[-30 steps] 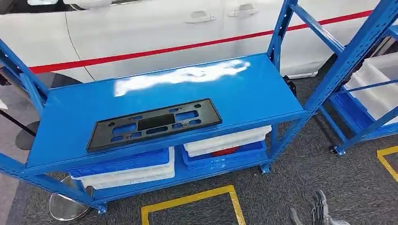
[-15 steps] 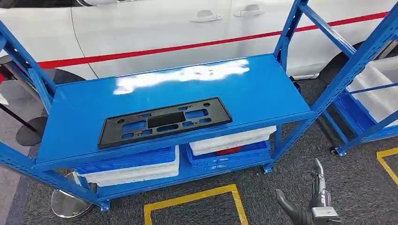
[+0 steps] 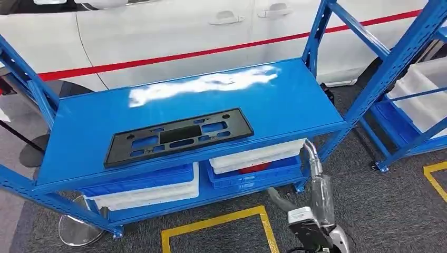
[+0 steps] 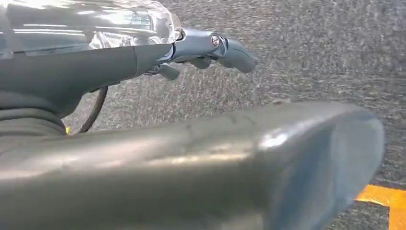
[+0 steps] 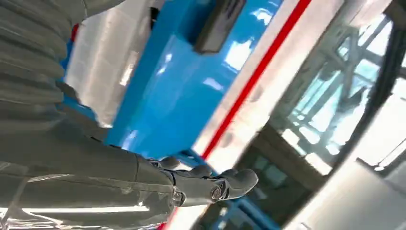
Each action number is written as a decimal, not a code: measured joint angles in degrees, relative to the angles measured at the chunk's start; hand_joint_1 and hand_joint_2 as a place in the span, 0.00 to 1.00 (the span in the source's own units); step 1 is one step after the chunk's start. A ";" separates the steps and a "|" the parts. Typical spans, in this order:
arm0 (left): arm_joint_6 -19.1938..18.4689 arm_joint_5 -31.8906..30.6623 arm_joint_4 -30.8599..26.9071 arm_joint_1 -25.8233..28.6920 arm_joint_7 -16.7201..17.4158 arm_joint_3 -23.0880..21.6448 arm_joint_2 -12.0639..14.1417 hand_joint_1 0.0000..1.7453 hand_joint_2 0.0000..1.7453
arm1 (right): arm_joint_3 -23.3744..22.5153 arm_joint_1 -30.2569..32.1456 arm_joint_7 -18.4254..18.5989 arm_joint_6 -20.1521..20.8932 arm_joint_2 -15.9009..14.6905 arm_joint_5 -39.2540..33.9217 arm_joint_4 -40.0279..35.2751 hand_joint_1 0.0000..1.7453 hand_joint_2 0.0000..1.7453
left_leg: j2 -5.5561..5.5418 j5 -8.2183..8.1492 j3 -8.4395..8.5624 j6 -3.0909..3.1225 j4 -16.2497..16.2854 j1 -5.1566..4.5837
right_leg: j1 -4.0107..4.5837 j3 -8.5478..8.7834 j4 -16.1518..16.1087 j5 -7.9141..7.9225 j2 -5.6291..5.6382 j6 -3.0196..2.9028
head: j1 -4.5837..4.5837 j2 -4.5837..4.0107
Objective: Take the parts from the cabinet and place them on the table.
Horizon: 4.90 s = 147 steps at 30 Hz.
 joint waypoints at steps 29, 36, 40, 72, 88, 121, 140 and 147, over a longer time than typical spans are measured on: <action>-3.30 -11.35 5.97 -1.68 -2.25 3.67 4.75 0.00 0.00 | 36.82 -20.14 9.23 -15.07 -11.26 28.86 17.40 0.00 1.00 | -0.08 0.70 -3.43 -0.41 4.95 0.43 | -0.28 -1.13 -0.24 1.03 0.34 -0.70 | -0.20 -0.02; -7.24 -13.16 8.42 -2.69 -3.63 5.27 6.89 0.00 0.00 | 41.72 -24.55 5.55 -19.26 -14.56 34.22 25.97 0.00 1.00 | -0.11 1.70 -1.23 2.23 -0.62 0.13 | -0.34 -1.51 0.68 0.31 0.47 1.54 | -0.13 -0.02; -9.36 -13.86 9.55 -3.25 -4.53 5.75 7.83 0.00 0.00 | 43.99 -26.26 3.52 -20.44 -16.16 36.27 29.77 0.00 1.00 | -0.13 1.67 -1.35 2.97 -0.62 -0.17 | -0.32 -9.70 16.78 -7.00 0.50 2.02 | -0.13 0.00; -11.30 -14.23 12.83 -4.41 -4.55 6.54 10.38 0.00 0.00 | 50.11 -34.39 11.13 -17.95 -17.29 32.99 32.76 0.00 1.00 | -0.13 1.74 -1.53 2.75 -0.59 0.22 | 0.11 -10.35 17.74 -6.68 0.46 1.76 | -0.31 -0.02; -12.41 -15.13 13.27 -4.40 -3.91 5.36 11.06 0.00 0.00 | 52.01 -37.60 13.34 -15.08 -11.61 32.20 32.96 0.00 1.00 | -0.12 -5.76 -9.82 -0.88 17.31 0.15 | 0.59 -1.69 -0.17 1.23 0.57 -2.18 | -0.46 -0.02; -13.62 -16.92 13.66 -4.51 -5.81 3.08 11.59 0.00 0.00 | 56.07 -40.26 14.41 -9.69 -6.69 30.50 39.89 0.00 1.00 | -0.10 -0.38 -5.61 -0.28 8.17 0.10 | 0.82 -3.16 0.47 2.06 0.79 -2.14 | -0.31 0.00; -14.62 -17.99 13.68 -4.80 -7.63 0.90 10.45 0.00 0.00 | 54.59 -42.95 18.84 -5.23 0.57 29.53 46.60 0.00 1.00 | -0.15 1.70 -1.45 1.05 -0.53 -0.43 | 0.59 -3.52 0.57 2.18 0.76 -0.37 | -0.09 0.00; -14.66 -18.30 13.68 -4.77 -7.69 0.68 10.21 0.00 0.00 | 53.49 -43.40 20.47 -3.52 3.25 29.45 49.18 0.00 1.00 | -0.06 -5.52 -7.40 -1.02 12.62 0.12 | 0.58 -3.13 -0.19 2.42 0.63 -2.27 | -0.15 0.00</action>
